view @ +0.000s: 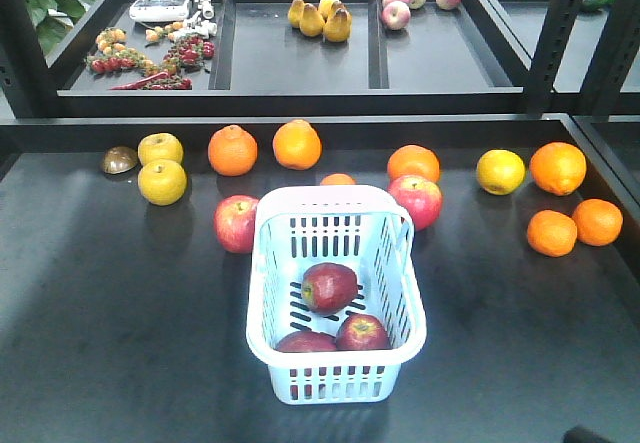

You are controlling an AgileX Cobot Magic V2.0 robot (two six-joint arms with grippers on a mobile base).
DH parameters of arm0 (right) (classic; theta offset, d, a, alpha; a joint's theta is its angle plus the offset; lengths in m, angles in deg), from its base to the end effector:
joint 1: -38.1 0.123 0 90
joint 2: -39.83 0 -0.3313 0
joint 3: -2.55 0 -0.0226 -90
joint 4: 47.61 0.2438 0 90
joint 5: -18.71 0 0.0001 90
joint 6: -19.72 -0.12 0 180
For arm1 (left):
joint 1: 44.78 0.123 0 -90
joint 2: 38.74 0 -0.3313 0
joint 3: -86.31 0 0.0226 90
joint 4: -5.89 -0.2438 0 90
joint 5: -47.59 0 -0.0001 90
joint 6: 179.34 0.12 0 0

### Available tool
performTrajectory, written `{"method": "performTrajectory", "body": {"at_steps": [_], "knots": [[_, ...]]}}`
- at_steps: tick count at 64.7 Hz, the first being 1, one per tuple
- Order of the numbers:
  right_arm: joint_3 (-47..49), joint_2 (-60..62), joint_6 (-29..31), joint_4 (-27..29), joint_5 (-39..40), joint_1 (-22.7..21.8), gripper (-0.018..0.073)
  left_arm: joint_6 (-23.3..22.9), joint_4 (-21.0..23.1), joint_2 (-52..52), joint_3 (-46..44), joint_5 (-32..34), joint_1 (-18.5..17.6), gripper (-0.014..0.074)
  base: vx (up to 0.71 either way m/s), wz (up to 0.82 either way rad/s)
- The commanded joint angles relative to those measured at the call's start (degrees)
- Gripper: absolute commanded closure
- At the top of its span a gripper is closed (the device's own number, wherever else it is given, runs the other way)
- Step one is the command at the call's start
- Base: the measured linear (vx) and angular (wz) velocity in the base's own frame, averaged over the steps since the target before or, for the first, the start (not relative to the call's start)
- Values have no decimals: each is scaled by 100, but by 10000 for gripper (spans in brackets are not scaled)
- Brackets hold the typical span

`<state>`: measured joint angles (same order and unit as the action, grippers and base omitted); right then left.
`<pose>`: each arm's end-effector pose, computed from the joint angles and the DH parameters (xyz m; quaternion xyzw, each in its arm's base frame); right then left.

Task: Pick three apples into basket with both arms

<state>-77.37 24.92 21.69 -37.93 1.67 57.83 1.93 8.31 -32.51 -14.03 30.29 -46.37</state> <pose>0.0319 0.0178 0.1659 -0.1034 0.8207 0.1510 0.5413 0.0290 -0.0023 0.1715 0.0077 0.7835 -0.0192 0.6210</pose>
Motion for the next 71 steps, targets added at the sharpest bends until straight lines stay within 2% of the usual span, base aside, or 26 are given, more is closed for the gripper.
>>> {"method": "performTrajectory", "body": {"at_steps": [1, 10, 22, 34, 41, 71], "knots": [[-85, 189, -40, -100, 385, -379, 563, -15, 22, -162, 107, 405, 5, 603, 0, 0], [-85, 661, -27, -219, 385, -973, 563, -15, 22, -162, 107, 405, 5, 603, 0, 0], [-89, 938, -67, -365, 444, -1435, 563, -15, 17, -162, 107, 405, 5, 603, 0, 0], [-89, 938, -671, -968, 783, -1749, 563, -15, 17, -162, 107, 405, 5, 603, 0, 0], [-89, 938, -898, -1296, 1081, -1820, 563, -15, 17, -162, 107, 405, 5, 603, 0, 0], [-89, 938, -861, -1304, 1295, -1827, 563, -15, 17, -162, 107, 405, 5, 603, 0, 0]]}}
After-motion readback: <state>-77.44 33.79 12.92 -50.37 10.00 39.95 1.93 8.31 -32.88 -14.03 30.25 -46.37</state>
